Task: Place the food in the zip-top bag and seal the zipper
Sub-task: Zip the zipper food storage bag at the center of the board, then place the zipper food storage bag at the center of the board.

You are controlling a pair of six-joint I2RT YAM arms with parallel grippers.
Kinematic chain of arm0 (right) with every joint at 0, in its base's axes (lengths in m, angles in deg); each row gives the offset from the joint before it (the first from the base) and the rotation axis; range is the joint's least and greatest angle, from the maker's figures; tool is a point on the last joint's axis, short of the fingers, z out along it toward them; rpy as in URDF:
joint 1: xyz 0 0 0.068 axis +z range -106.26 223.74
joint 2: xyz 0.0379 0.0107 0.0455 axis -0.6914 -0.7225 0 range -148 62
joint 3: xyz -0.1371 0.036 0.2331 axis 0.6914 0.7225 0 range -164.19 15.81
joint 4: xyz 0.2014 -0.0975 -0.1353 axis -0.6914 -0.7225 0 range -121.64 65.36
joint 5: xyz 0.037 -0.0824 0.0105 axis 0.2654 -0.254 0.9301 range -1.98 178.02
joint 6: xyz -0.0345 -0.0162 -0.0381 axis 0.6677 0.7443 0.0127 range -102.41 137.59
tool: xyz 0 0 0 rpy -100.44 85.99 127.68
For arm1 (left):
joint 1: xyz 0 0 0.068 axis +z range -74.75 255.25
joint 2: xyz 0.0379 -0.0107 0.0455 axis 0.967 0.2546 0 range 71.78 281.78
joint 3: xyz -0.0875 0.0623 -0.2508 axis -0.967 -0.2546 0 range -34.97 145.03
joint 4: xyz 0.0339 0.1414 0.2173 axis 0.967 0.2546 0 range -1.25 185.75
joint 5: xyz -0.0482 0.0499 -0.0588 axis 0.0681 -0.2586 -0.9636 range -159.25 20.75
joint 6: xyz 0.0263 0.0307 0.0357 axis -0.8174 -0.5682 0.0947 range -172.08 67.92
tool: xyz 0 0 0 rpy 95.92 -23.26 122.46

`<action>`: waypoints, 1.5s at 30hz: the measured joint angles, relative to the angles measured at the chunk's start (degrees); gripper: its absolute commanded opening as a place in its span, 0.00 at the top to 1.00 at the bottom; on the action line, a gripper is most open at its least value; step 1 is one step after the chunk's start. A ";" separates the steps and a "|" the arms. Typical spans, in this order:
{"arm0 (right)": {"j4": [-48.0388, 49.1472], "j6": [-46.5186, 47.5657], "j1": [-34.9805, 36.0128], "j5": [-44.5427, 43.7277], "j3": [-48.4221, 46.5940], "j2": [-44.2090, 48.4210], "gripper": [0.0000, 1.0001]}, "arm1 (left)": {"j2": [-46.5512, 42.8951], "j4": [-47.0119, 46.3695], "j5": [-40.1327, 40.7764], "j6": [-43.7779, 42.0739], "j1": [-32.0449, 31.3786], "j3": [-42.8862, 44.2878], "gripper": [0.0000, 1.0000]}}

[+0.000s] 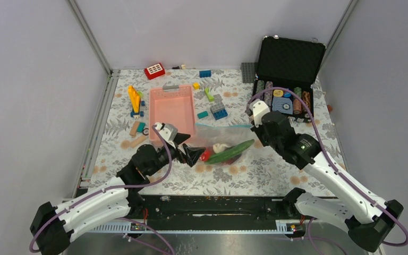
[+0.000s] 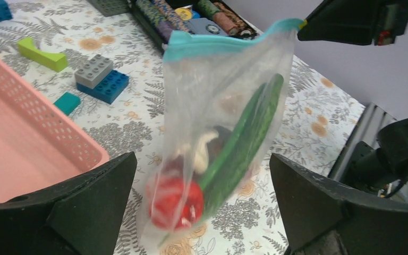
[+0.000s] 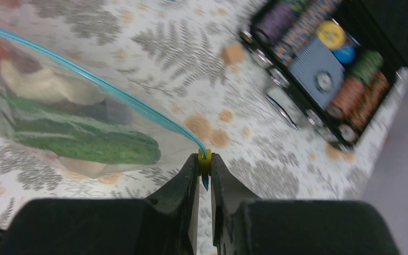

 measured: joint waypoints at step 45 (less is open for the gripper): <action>18.88 -25.03 -9.81 48.63 15.87 -4.63 0.83 | -4.22 11.98 12.17 5.84 0.00 3.80 0.01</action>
